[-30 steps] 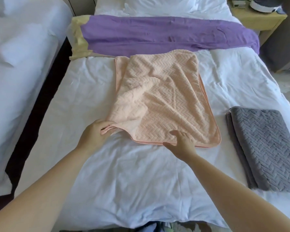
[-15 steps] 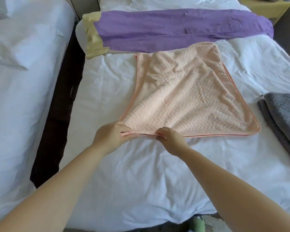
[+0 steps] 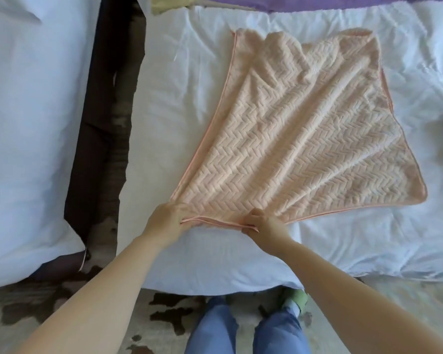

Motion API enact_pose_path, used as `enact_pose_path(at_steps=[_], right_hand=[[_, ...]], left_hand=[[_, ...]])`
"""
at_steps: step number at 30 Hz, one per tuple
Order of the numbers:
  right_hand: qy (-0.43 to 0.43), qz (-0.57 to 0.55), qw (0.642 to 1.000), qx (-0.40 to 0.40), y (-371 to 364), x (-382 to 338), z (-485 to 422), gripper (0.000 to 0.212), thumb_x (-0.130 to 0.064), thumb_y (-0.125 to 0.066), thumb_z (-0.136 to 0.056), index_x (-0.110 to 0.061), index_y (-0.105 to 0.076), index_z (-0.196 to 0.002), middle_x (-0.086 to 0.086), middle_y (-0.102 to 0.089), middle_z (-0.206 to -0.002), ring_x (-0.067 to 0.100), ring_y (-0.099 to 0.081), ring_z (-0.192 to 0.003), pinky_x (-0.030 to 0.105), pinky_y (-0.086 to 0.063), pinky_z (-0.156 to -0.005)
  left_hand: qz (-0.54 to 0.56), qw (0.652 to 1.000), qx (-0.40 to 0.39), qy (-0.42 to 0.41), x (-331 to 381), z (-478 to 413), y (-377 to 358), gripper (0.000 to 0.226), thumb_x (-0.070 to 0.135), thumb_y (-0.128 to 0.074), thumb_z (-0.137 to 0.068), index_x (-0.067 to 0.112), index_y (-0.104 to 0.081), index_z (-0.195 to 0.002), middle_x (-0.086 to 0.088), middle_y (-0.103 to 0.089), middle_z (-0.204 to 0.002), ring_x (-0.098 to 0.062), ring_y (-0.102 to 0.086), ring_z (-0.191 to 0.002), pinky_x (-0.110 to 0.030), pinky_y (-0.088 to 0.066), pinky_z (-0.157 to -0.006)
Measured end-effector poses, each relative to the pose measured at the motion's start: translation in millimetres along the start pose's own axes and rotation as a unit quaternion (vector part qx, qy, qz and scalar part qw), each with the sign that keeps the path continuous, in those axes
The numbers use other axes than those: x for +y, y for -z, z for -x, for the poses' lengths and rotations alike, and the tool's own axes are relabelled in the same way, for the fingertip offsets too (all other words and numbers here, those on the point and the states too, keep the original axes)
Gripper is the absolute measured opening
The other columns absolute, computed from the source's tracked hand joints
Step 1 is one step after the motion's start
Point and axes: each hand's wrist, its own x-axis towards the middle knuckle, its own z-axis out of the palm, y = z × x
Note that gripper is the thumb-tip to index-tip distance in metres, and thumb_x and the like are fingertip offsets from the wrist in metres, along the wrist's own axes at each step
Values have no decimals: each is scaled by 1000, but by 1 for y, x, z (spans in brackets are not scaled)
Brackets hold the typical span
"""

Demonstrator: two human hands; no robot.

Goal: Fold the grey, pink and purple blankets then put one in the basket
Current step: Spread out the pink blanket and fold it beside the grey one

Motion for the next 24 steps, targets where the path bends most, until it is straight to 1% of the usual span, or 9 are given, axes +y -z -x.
enact_pose_path(at_steps=[2,4,6,7,10,12,14,20,24], right_hand=[[1,-6,1000,-21,1,4,1,25,-24,-63,-89,-24,-67,-114,-5,-60,-110,17,-56,-101,32,-47,-82],[-5,-53,999,-7,9,7,3,27,-22,-67,-87,-20,-67,-113,-6,-59,-108,13,-58,-96,30,-49,-84],[-52,-162,982,79,23,11,6,21,-21,-68,-87,-19,-69,-108,-9,-58,-106,8,-59,-92,23,-48,-82],[-92,-220,962,135,33,16,9,17,-22,-67,-88,-21,-69,-105,-10,-59,-106,4,-58,-94,19,-45,-82],[-198,-338,879,271,63,46,28,12,-16,-63,-90,-26,-68,-95,-10,-66,-98,-3,-60,-91,11,-44,-76],[-257,-346,846,315,82,76,47,11,-15,-61,-90,-23,-67,-95,-9,-66,-93,-1,-59,-86,11,-42,-69],[-311,-334,821,343,99,112,64,13,-16,-59,-91,-17,-66,-100,-7,-65,-90,0,-56,-81,15,-41,-66],[-393,-312,776,382,149,218,98,20,-17,-59,-88,-12,-63,-107,1,-62,-97,14,-55,-82,24,-41,-63],[-411,-296,770,388,176,279,99,28,-24,-61,-88,-12,-59,-113,-2,-59,-104,16,-54,-92,32,-45,-81]], left_hand=[[-49,999,-15,-17,-1,-3,-3,30,41,-62,-89,29,-69,-115,5,-68,-109,-21,-60,-104,-29,-41,-82],[-99,994,-37,-20,-2,-4,-4,39,59,-54,-86,38,-66,-116,12,-64,-110,-16,-57,-105,-29,-38,-85],[-109,993,-42,-15,-1,-4,-4,56,77,-41,-79,38,-70,-107,16,-63,-106,-13,-57,-102,-31,-40,-86],[-99,995,-20,-22,2,-4,-5,62,78,-36,-77,34,-74,-96,15,-65,-101,-15,-59,-97,-31,-42,-83],[-91,988,89,-82,22,-13,-9,54,62,-42,-78,19,-70,-63,5,-65,-75,-26,-63,-72,-31,-44,-61],[-88,985,109,-101,48,-28,-12,44,53,-45,-78,19,-69,-65,2,-63,-70,-29,-62,-67,-31,-46,-58],[-71,985,103,-115,79,-48,-20,40,50,-46,-78,19,-71,-75,1,-67,-79,-28,-63,-75,-35,-50,-64],[-42,986,74,-141,182,-108,-68,16,33,-69,-81,18,-70,-87,2,-64,-85,-26,-61,-83,-35,-48,-73],[-43,987,61,-140,239,-138,-109,22,34,-71,-80,17,-72,-93,-4,-64,-93,-27,-59,-92,-38,-48,-81]])
